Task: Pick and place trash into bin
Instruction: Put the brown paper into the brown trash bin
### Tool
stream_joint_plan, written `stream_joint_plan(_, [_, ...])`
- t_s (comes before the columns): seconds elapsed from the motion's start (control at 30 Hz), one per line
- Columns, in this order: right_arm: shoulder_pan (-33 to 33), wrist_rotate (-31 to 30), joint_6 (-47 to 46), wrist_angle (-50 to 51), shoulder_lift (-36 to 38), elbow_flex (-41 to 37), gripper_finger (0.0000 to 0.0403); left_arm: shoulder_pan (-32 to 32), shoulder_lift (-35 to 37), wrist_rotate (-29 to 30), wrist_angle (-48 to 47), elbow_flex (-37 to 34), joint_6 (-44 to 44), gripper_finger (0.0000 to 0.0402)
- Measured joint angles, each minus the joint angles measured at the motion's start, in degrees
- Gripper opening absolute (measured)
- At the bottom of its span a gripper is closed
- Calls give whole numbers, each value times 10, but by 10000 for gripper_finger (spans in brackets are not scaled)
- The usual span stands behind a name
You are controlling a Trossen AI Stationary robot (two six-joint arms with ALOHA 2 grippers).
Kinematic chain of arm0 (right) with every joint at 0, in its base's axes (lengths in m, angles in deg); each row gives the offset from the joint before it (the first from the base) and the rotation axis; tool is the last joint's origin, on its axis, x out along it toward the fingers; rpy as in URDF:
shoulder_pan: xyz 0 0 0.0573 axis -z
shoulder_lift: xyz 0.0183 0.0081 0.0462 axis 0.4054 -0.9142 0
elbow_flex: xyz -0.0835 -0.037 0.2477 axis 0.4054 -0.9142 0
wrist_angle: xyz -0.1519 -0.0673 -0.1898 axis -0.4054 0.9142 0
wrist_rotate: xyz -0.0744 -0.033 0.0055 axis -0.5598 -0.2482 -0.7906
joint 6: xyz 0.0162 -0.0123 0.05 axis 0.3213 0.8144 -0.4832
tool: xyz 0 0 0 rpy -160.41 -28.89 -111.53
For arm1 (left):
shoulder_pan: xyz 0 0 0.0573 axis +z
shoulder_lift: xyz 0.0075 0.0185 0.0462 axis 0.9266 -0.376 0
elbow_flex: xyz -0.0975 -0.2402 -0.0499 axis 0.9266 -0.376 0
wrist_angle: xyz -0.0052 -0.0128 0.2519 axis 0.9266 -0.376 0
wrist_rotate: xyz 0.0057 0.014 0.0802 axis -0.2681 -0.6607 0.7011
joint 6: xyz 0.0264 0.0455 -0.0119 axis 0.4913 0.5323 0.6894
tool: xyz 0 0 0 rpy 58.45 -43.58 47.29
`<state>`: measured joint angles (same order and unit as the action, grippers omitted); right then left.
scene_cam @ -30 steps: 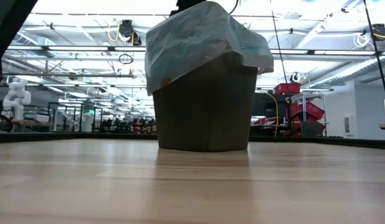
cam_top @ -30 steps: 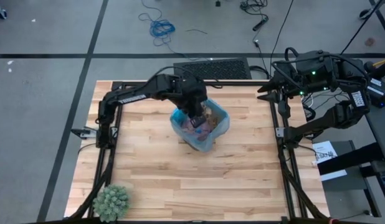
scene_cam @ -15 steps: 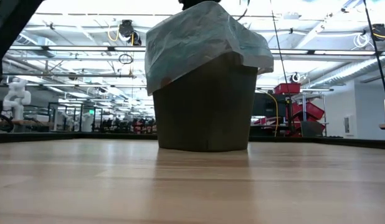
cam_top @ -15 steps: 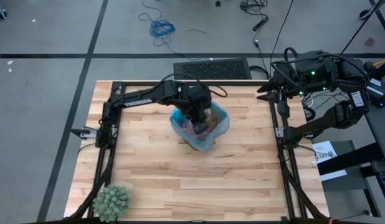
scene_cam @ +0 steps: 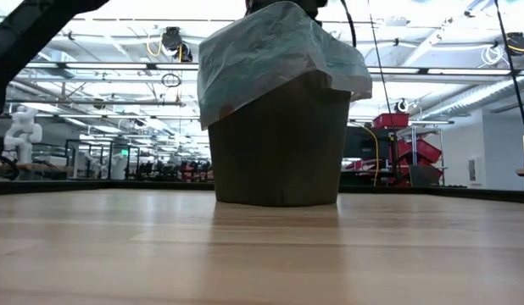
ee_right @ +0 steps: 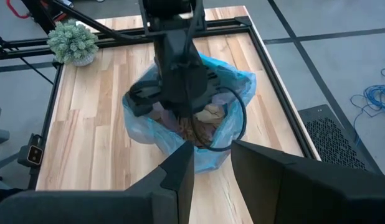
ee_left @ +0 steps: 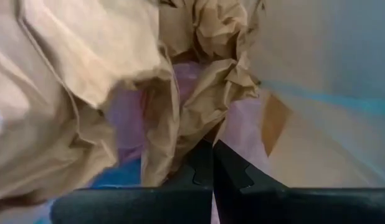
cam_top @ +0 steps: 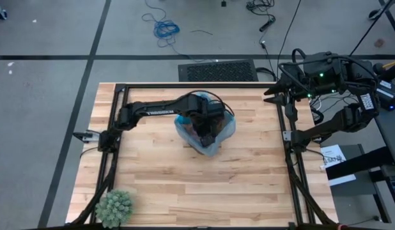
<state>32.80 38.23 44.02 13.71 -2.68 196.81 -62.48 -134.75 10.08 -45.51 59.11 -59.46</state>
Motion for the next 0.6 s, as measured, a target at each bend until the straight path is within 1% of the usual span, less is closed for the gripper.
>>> stream_joint_plan(0.4, [0, 0, -6, 6, 0, 0, 100, 4, -30, -36, 24, 2, 5, 0])
stream_joint_plan(0.5, [0, 0, -7, 7, 0, 0, 100, 5, -25, -30, 30, 10, -6, 0])
stream_joint_plan(0.6, [0, 0, -6, 7, 0, 0, 100, 5, -14, -4, 22, 20, -9, 0])
